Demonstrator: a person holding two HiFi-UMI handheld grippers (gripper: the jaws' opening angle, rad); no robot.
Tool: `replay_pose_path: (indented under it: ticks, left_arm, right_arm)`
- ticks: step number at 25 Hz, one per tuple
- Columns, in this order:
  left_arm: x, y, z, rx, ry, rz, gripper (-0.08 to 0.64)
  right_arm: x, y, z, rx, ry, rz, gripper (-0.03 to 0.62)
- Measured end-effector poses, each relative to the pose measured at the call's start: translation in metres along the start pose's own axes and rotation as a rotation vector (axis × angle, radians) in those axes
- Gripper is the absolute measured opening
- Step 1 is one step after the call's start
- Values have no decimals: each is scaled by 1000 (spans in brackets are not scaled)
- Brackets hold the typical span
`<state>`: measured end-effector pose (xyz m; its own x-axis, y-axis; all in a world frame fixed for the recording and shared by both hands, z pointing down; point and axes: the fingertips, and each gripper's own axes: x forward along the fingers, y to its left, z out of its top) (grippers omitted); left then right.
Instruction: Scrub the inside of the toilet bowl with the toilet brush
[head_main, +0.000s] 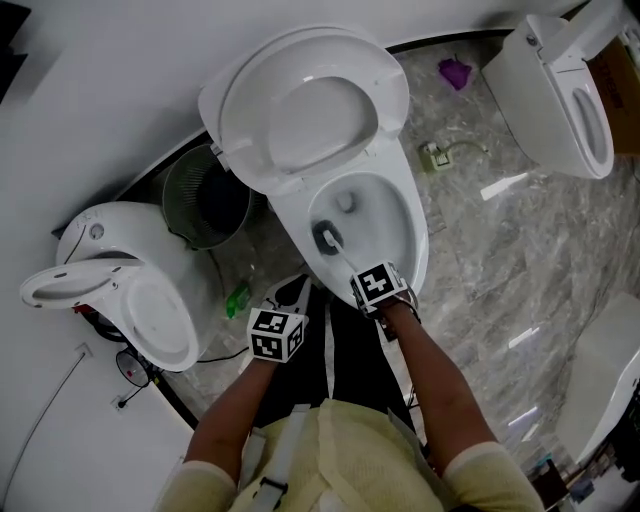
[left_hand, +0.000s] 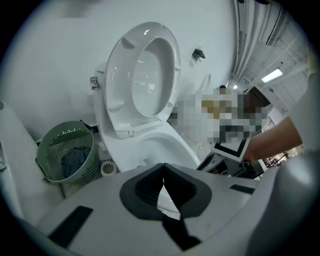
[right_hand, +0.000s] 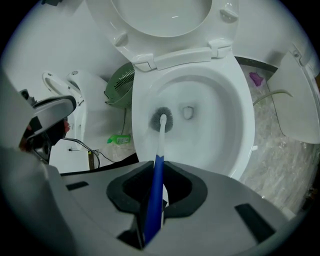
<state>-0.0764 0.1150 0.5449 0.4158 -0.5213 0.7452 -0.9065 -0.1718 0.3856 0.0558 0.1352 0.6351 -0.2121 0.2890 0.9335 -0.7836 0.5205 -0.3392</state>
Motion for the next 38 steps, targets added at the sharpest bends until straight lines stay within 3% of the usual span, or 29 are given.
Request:
replay_pose_path:
  ticks: [10,13,22,29,38]
  left_arm:
    - [2,-3,13,9,-10,15,12]
    - [2,-6,14,25,-7,7,12]
    - [-2,-12,19,76,-2,-15,12]
    - [-4,-10,21,85,-4,-15,12]
    - [-10,-13,24,98,-22,-30,12]
  right_arm:
    - [-8,0,44,52,-97,42,72]
    - [-13,-4,50,97,-98,47,72]
    - [-28,-28,80,225,-222,30,72]
    - [-39,-55,78,311,-285,5,72]
    - [-49,-79,47,385,-301,-51,72]
